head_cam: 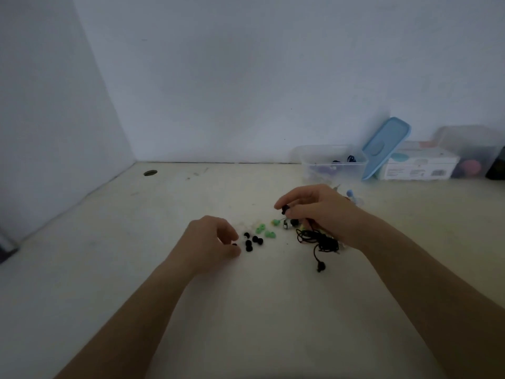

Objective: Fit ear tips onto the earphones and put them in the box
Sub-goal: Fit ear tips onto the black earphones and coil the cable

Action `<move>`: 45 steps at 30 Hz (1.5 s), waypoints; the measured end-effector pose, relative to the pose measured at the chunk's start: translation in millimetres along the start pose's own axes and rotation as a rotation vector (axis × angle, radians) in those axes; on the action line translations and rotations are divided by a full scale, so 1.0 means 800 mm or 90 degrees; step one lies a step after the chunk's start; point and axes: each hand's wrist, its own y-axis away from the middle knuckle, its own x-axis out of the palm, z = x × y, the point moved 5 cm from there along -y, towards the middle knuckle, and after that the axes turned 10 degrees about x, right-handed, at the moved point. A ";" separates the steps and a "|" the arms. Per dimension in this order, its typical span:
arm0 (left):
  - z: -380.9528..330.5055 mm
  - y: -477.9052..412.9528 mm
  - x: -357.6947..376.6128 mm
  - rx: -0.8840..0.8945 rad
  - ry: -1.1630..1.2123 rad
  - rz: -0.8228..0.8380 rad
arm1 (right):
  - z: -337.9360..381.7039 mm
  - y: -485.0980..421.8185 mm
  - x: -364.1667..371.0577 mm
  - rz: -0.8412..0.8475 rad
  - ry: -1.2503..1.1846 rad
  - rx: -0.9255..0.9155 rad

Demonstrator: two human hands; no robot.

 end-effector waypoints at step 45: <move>-0.090 -0.050 0.050 0.030 0.788 -0.131 | -0.035 0.001 -0.024 -0.180 -0.179 -0.119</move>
